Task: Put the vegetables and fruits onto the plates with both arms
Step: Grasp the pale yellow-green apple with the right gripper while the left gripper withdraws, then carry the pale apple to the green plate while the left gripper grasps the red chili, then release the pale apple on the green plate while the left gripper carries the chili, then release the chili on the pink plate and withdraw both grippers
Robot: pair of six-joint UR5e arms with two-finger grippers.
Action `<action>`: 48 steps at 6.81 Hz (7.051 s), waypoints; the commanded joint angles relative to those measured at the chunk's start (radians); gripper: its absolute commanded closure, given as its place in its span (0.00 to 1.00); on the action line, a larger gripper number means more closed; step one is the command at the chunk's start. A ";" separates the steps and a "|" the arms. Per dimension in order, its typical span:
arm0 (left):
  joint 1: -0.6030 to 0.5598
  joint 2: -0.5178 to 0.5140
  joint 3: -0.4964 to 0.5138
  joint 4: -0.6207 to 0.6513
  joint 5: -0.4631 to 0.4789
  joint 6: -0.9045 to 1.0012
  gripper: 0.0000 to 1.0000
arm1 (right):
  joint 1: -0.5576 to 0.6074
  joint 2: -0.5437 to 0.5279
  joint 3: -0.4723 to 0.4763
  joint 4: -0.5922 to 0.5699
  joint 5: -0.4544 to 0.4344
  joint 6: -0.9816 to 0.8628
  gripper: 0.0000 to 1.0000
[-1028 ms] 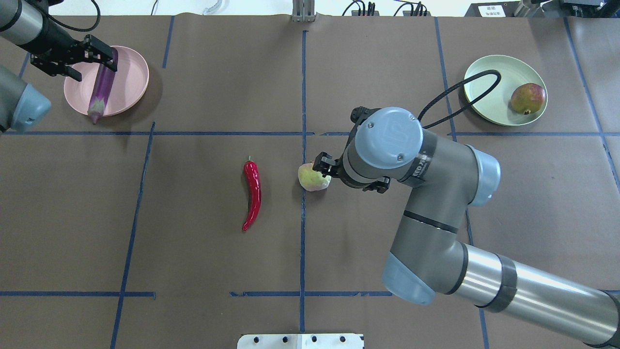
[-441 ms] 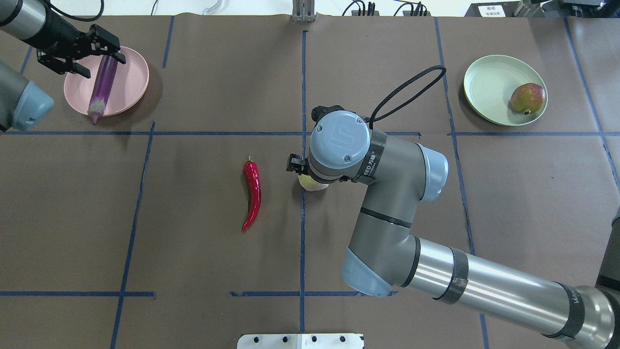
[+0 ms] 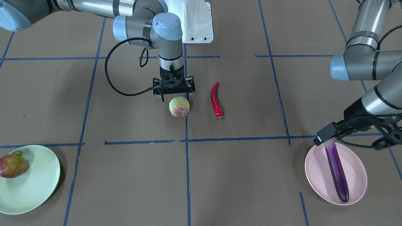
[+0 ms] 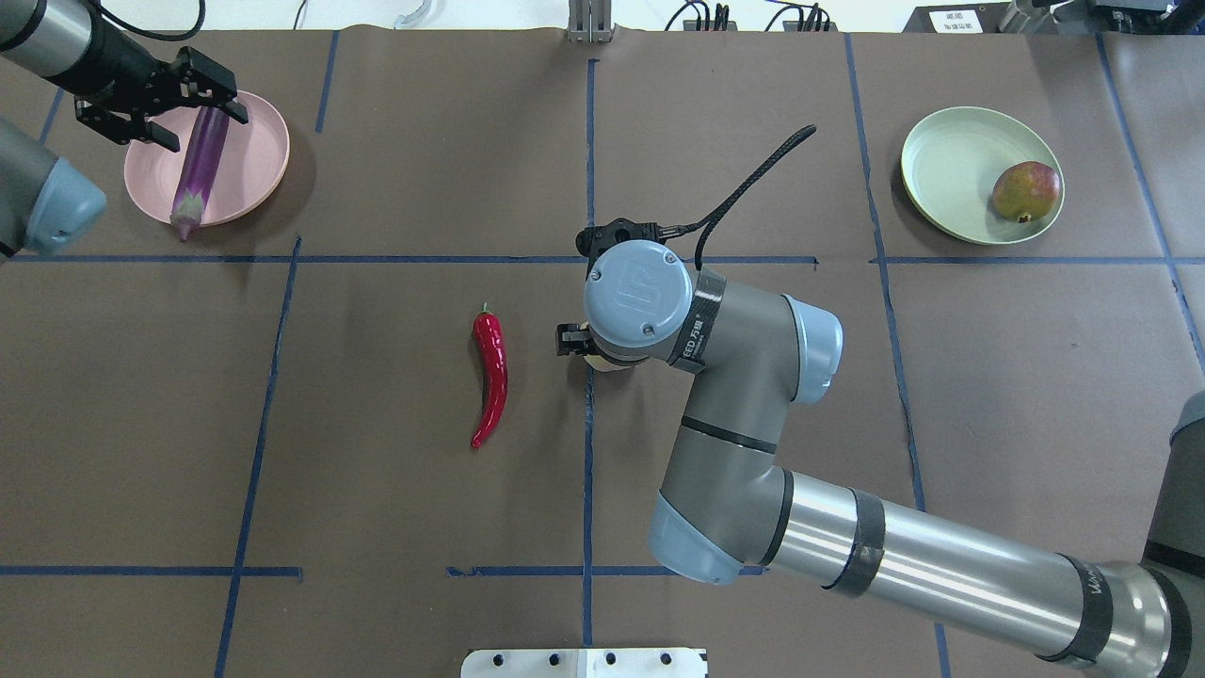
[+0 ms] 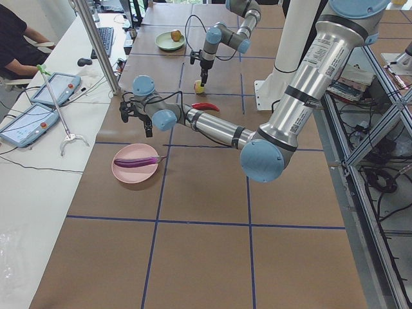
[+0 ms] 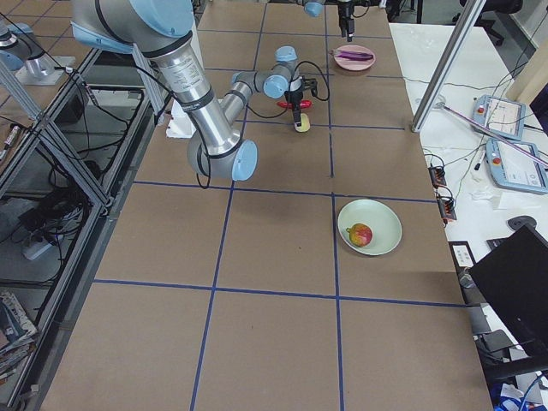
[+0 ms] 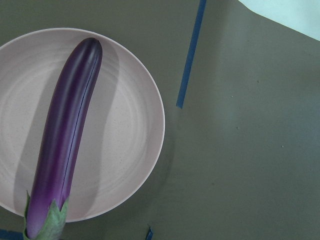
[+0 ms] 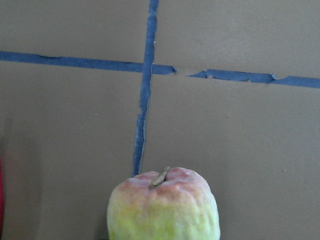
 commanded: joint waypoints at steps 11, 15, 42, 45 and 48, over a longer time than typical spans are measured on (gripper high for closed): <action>0.432 -0.069 -0.167 0.009 0.259 -0.214 0.00 | 0.421 -0.147 0.023 0.044 0.251 -0.234 1.00; 0.528 -0.113 -0.162 0.084 0.336 -0.214 0.00 | 0.638 -0.150 -0.282 0.050 0.305 -0.419 0.97; 0.106 -0.106 0.257 0.018 0.334 0.176 0.10 | 0.591 -0.523 0.484 -0.034 0.614 -0.217 0.00; 0.013 -0.109 0.188 0.017 0.181 0.187 0.10 | 0.626 -0.561 0.490 -0.040 0.615 -0.232 0.00; -0.121 0.105 0.018 0.027 0.030 0.590 0.11 | 0.768 -0.693 0.475 -0.063 0.632 -0.507 0.00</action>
